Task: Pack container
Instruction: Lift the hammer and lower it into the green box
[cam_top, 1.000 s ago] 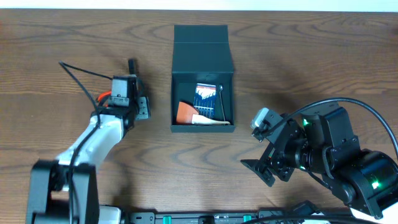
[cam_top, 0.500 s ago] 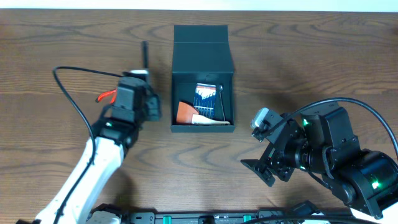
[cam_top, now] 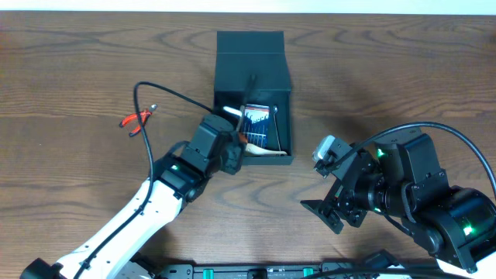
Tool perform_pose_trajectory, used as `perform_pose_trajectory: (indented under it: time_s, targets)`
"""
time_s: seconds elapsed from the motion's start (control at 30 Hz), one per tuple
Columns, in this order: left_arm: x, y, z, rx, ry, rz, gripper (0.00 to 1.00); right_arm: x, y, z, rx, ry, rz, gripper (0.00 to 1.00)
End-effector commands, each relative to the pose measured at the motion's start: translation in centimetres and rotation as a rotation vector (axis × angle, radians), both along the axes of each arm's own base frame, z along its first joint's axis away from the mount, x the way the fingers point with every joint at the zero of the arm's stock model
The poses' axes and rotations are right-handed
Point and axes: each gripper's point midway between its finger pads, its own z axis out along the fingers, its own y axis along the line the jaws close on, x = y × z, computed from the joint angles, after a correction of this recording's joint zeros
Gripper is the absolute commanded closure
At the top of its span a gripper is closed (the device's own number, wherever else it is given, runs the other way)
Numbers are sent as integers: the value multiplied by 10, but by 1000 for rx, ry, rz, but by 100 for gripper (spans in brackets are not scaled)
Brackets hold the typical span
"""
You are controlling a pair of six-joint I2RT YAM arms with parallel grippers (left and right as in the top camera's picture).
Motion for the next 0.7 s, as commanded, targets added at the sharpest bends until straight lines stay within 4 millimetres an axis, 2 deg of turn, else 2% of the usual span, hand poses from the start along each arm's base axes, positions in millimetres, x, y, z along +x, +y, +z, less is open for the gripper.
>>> perform_pose_trajectory:
  time_s: [0.0, 0.17, 0.47, 0.67]
  targets:
    - [0, -4, -1, 9, -7, -37, 54, 1, -1, -1, 5, 12, -19, 1]
    - [-8, -16, -10, 19, 14, -160, 54, 1, -1, -1, 4, 12, -19, 1]
    - [-6, -17, -31, 108, 12, -253, 54, 1, -1, -1, 5, 12, -19, 1]
    - [-3, -19, -34, 117, 2, -269, 54, 1, -1, -1, 5, 12, -19, 1]
